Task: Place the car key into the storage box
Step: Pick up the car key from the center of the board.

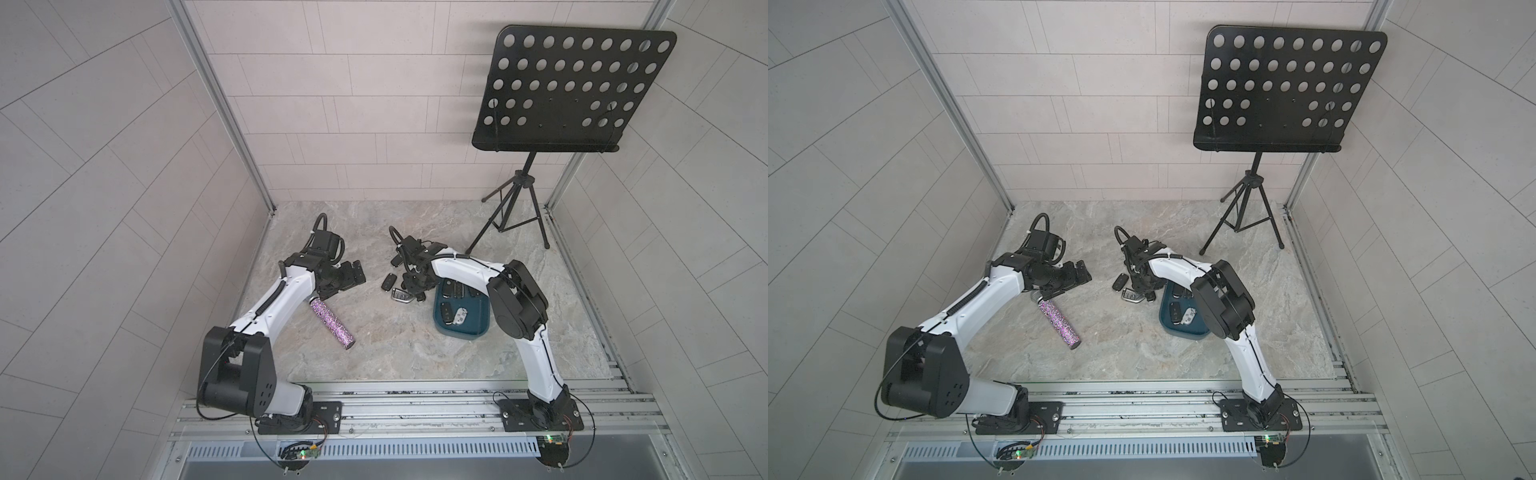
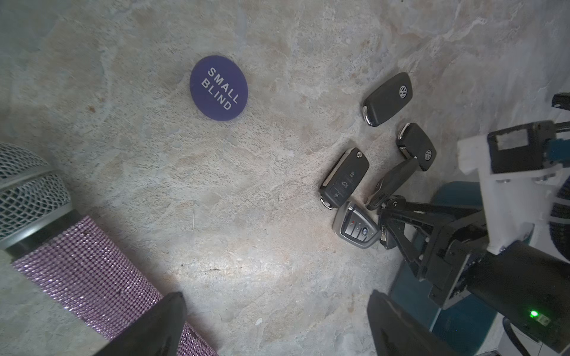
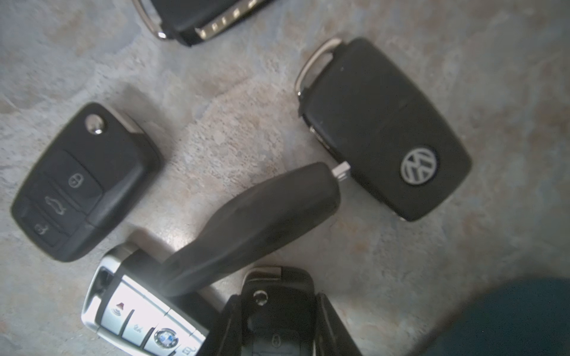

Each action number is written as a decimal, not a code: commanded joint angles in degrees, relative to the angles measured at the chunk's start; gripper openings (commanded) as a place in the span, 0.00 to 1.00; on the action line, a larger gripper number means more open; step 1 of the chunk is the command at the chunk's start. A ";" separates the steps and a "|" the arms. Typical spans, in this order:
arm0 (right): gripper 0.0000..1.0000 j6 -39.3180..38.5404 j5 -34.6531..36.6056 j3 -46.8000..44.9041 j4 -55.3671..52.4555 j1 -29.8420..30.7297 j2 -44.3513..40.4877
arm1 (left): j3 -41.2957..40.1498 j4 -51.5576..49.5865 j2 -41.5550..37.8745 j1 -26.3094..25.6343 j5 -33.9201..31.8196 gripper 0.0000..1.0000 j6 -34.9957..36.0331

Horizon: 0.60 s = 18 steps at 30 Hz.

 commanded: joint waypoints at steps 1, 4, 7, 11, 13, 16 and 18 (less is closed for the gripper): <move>0.33 0.94 -0.36 1.95 -2.66 0.30 -1.53 | 0.00 -1.14 0.38 0.31 -0.44 1.00 0.27; 0.33 1.19 -0.88 2.12 -2.76 0.21 -3.79 | -0.07 -0.90 0.72 0.31 -0.13 1.00 0.09; 0.33 1.16 -1.48 2.16 -2.79 -0.12 -6.22 | -0.19 -0.52 1.11 0.32 0.33 1.00 -0.33; 0.33 1.08 -1.98 1.96 -2.87 -0.88 -9.20 | -0.08 -0.11 1.26 0.32 1.05 1.00 -0.69; 0.33 0.85 -2.11 1.75 -2.89 -1.40 -10.56 | 0.07 0.24 1.44 0.15 1.73 1.00 -0.65; 0.33 0.55 -2.22 1.14 -2.85 -2.42 -12.62 | 1.17 0.16 2.25 -0.14 2.48 1.00 -0.23; 0.33 0.50 -2.49 0.38 -2.90 -3.14 -14.11 | 2.24 -0.33 3.12 -0.37 2.84 1.00 -0.09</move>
